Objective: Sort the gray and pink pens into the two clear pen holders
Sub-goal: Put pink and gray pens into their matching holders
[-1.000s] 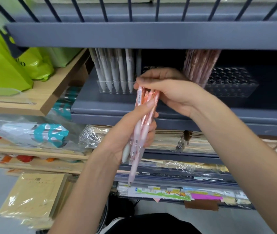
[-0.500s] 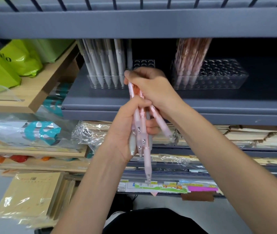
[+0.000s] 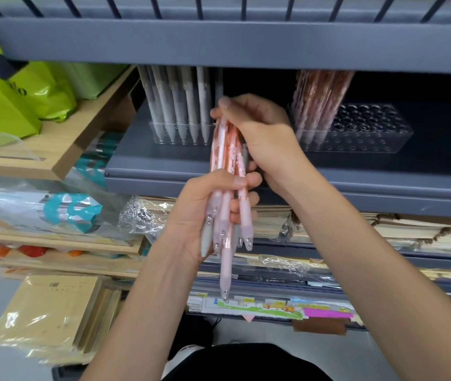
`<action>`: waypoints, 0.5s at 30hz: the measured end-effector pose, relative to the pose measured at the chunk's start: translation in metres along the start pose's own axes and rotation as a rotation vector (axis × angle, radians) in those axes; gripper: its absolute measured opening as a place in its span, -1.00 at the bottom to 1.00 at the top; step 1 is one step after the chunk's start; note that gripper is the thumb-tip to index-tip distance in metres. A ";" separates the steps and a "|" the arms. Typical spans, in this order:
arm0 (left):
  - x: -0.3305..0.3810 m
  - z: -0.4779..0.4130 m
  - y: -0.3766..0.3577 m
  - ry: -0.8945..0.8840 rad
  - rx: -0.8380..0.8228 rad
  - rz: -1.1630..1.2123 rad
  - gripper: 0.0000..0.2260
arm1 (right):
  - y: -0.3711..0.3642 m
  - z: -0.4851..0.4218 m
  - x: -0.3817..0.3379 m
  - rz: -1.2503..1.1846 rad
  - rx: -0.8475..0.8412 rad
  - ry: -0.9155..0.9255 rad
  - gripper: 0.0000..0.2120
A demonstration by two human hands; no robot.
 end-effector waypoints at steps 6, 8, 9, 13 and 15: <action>-0.003 -0.001 0.003 -0.018 -0.073 0.120 -0.61 | 0.012 0.002 -0.023 -0.255 0.194 0.074 -0.85; -0.004 0.001 0.006 -0.021 -0.054 0.118 -0.62 | 0.022 0.006 -0.028 -0.401 0.266 0.112 -0.83; -0.003 0.003 0.008 -0.023 -0.032 0.112 -0.63 | 0.027 0.009 -0.031 -0.441 0.283 0.134 -0.80; 0.003 0.004 0.011 -0.047 0.061 0.058 -0.74 | 0.045 0.027 -0.033 -0.457 0.313 0.163 -0.89; 0.007 0.003 0.007 -0.063 0.073 0.017 -0.75 | 0.062 0.039 -0.030 -0.445 0.365 0.190 -0.93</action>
Point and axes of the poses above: each hand's wrist, its own z-axis away from the middle knuckle, its own y-axis out of the back of the hand, x = y × z, the point moved 6 cm from there along -z, towards the middle knuckle, and after that the axes turned 2 degrees about -y, right-handed, at the moved point
